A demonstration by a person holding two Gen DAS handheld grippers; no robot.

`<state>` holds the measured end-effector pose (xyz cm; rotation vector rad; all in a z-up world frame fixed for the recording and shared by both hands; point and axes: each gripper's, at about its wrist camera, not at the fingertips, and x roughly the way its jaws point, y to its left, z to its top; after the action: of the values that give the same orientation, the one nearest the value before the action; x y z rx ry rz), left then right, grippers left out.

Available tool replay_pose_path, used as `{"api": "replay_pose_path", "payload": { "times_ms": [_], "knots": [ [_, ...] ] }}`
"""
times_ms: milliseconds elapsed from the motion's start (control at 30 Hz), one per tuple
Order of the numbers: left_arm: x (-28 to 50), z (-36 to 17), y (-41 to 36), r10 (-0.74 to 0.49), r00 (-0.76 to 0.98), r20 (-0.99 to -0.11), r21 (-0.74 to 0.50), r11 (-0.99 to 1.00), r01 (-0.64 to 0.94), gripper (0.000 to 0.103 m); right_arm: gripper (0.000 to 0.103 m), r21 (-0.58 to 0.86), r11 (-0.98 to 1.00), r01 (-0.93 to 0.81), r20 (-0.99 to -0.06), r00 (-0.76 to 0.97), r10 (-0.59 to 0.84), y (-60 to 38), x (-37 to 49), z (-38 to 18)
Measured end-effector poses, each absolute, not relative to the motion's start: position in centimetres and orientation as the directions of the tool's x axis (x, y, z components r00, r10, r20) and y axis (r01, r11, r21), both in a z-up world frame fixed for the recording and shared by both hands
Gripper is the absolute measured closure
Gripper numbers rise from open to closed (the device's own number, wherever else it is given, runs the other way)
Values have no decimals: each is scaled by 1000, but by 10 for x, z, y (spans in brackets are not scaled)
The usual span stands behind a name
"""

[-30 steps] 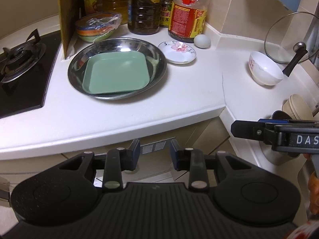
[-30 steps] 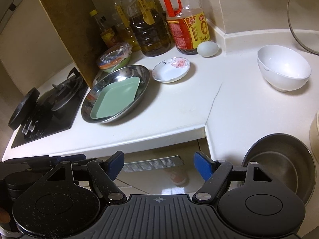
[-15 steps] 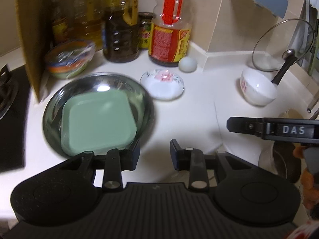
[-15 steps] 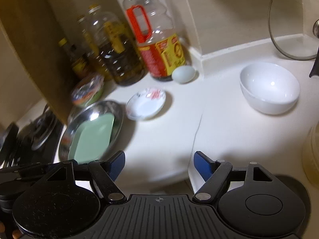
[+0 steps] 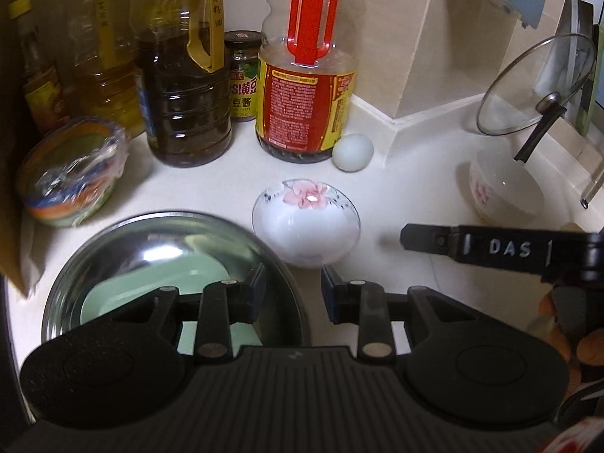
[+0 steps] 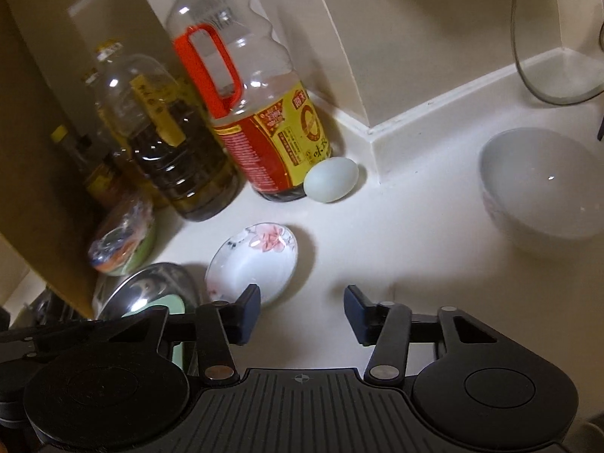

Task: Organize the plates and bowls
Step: 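Reach the left gripper to the white floral saucer and grasp its rim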

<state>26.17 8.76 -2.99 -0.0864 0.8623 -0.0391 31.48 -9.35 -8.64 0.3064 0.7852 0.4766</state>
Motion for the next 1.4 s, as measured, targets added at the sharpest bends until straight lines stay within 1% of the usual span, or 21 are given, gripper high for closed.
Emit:
{"api": "replay_pose_path", "payload": {
  "times_ms": [333,667,733,800,900,1167,1300,1400],
  "knots": [
    [301,-46,101,-104,629,-770,-108,994,33,77,74,443,857,-262,-629,590,506,-64,349,-109],
    [324,-55,105,-119,613,-781,-108,993,55,77,85,467,853,-233,-643,573,509,-54,369,-122],
    [329,-58,106,-116,605,-788,-106,993,52,78,90,467,855,-226,-646,573,504,-55,371,-123],
    [334,-60,107,-114,596,-795,-104,993,51,79,92,471,855,-219,-647,574,503,-55,374,-125],
    [342,-65,108,-107,577,-810,-98,994,48,81,92,463,860,-213,-647,582,492,-57,378,-125],
    [355,-73,100,-140,521,-842,-124,990,64,81,93,459,872,-168,-654,601,460,-70,386,-124],
    [356,-75,92,-171,498,-850,-156,985,72,81,93,459,876,-146,-658,606,446,-78,386,-123],
    [356,-78,87,-173,495,-851,-161,985,66,82,92,458,877,-147,-661,604,446,-81,385,-123]
  ]
}}
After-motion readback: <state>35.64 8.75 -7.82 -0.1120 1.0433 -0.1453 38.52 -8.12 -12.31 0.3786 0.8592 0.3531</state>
